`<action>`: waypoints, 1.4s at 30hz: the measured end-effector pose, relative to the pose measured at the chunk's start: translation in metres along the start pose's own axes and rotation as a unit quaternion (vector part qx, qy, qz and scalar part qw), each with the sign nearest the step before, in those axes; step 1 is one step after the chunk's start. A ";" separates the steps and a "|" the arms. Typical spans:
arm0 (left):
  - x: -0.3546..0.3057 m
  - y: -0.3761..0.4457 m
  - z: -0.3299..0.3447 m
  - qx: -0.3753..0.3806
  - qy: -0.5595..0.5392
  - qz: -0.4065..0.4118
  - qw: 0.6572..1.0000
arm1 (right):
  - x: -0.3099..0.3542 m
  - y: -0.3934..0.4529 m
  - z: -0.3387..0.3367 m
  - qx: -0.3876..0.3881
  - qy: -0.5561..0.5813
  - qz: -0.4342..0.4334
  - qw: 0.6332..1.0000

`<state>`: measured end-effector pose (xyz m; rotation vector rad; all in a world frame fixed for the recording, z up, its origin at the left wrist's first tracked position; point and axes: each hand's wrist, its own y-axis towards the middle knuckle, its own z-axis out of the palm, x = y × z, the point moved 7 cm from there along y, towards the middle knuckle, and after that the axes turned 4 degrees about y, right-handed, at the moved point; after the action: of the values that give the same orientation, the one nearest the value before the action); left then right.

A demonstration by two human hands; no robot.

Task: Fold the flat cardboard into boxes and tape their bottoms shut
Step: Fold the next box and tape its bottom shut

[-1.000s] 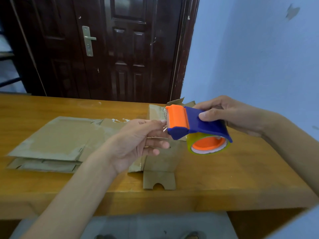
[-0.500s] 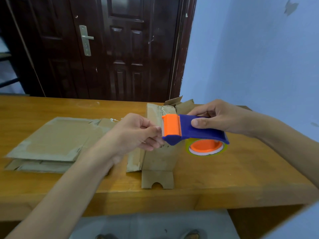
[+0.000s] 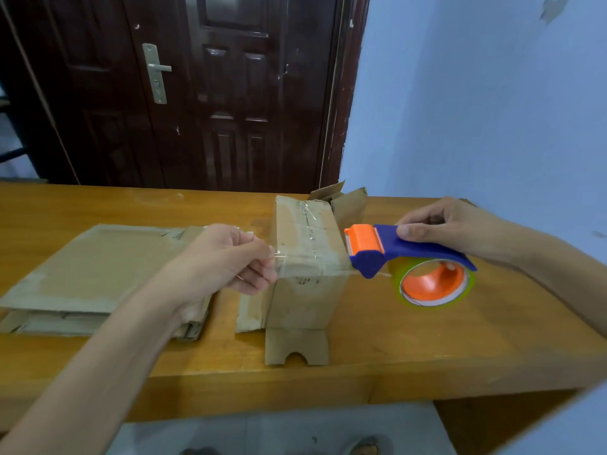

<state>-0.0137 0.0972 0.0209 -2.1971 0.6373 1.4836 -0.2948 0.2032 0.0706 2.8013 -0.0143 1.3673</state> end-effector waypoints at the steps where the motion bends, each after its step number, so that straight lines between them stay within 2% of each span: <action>1: -0.001 0.002 0.002 -0.003 0.010 0.003 1.000 | -0.004 0.001 0.000 -0.001 0.003 0.002 1.000; 18: 0.014 0.028 0.004 0.009 0.027 -0.011 1.000 | -0.045 0.019 0.020 0.025 0.048 0.018 0.998; 26: 0.039 0.038 0.006 0.024 -0.035 0.012 0.999 | -0.055 0.023 0.030 0.013 0.079 0.028 0.996; 29: 0.054 0.036 0.009 0.050 -0.085 0.012 0.995 | -0.056 0.025 0.038 0.018 0.089 0.023 0.996; 32: 0.070 0.032 0.016 0.063 -0.140 0.046 0.987 | -0.056 0.027 0.043 0.006 0.104 0.015 0.994; 35: 0.077 0.032 0.019 0.055 -0.178 0.070 0.980 | -0.058 0.029 0.045 -0.006 0.130 0.011 0.992; 39: 0.083 0.036 0.018 0.041 -0.164 0.060 0.984 | -0.059 0.031 0.050 -0.002 0.146 0.013 0.989; 42: 0.096 0.034 0.018 -0.004 -0.175 0.044 0.984 | -0.055 0.031 0.050 -0.009 0.152 0.006 0.988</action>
<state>-0.0152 0.0660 -0.0781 -1.8649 0.6149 1.8620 -0.2893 0.1706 -0.0030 2.5512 -0.0384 1.7700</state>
